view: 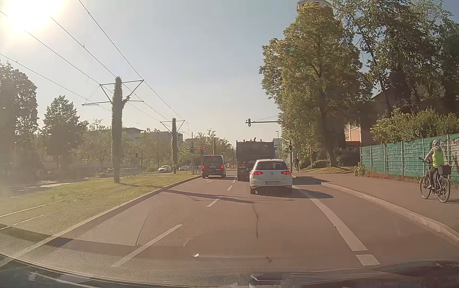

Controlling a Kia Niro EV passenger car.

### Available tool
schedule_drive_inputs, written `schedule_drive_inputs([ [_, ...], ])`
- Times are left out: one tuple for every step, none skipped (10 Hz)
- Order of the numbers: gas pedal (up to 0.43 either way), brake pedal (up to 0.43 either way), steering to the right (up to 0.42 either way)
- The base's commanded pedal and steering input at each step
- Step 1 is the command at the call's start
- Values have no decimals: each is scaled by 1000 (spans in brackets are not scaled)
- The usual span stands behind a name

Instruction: Follow the waypoints while adhering to traffic rules and regulations

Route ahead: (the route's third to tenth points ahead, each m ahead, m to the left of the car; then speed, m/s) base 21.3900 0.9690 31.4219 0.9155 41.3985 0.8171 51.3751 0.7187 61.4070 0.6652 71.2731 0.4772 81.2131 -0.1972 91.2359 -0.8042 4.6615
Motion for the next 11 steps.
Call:
schedule_drive_inputs([
  [47, 0, 99],
  [47, 0, 99],
  [47, 0, 99],
  [59, 0, 98],
  [59, 0, 96],
  [59, 0, 93],
  [59, 0, 84],
  [59, 0, 76],
  [59, 0, 66],
  [59, 0, 54],
  [67, 0, 43],
])
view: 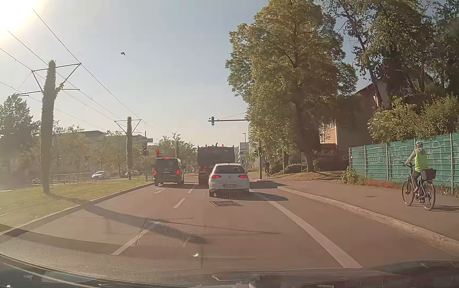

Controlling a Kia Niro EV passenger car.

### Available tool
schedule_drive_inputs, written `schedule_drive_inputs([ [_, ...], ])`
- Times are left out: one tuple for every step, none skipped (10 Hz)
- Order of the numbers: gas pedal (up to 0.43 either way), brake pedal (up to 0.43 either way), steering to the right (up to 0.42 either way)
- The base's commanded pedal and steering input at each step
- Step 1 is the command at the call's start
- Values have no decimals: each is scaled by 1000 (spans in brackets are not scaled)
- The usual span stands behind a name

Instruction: Follow the waypoints while adhering to traffic rules and regulations

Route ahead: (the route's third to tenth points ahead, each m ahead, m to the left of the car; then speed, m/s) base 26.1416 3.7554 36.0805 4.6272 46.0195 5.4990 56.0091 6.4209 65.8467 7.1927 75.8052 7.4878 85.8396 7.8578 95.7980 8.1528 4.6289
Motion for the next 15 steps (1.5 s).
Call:
schedule_drive_inputs([
  [67, 0, 31],
  [87, 0, 16],
  [87, 0, 5],
  [87, 0, -3],
  [87, 0, -13],
  [98, 0, -27],
  [98, 0, -39],
  [98, 0, -51],
  [98, 0, -61],
  [98, 0, -65],
  [118, 0, -67],
  [130, 0, -67],
  [138, 0, -67],
  [138, 0, -67],
  [138, 0, -64],
])
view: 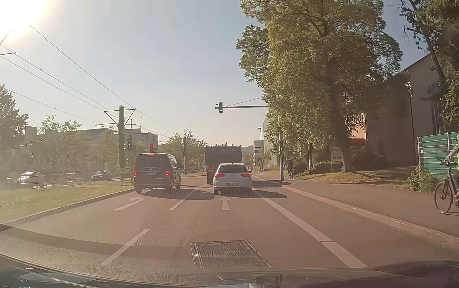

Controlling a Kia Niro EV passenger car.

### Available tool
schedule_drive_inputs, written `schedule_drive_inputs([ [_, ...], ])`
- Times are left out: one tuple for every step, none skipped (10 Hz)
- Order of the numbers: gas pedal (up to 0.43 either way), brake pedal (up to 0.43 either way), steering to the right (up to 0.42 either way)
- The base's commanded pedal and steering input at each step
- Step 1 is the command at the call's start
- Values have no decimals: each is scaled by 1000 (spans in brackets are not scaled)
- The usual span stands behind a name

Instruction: Follow the waypoints while adhering to traffic rules and regulations

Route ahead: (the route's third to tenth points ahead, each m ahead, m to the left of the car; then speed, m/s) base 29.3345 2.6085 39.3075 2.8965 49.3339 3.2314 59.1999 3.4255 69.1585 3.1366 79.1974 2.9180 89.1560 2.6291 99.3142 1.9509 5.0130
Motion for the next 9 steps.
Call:
schedule_drive_inputs([
  [138, 0, -60],
  [138, 0, -53],
  [138, 0, -45],
  [138, 0, -39],
  [138, 0, -36],
  [138, 0, -32],
  [138, 0, -25],
  [138, 0, -19],
  [138, 0, -14],
])
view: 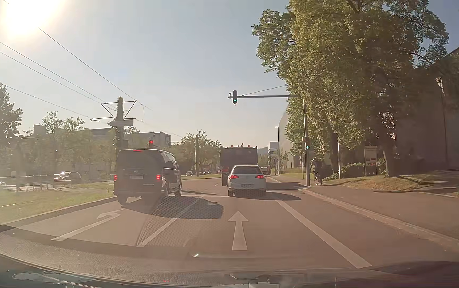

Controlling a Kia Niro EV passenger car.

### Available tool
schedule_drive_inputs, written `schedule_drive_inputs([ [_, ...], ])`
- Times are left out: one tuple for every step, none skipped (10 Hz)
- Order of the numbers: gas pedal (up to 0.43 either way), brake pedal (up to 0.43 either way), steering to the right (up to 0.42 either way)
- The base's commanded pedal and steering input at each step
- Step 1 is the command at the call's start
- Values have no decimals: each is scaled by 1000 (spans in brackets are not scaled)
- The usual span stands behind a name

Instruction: Follow the waypoints while adhering to traffic rules and regulations

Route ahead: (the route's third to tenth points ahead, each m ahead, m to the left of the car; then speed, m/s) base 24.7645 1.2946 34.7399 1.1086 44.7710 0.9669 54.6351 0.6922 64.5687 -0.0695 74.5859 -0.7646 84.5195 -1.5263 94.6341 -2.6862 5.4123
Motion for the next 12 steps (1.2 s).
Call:
schedule_drive_inputs([
  [138, 0, -11],
  [138, 0, -11],
  [138, 0, -11],
  [138, 0, -10],
  [138, 0, -4],
  [138, 0, -3],
  [138, 0, -3],
  [138, 0, -3],
  [138, 0, -3],
  [138, 0, -3],
  [138, 0, -1],
  [130, 0, -1],
])
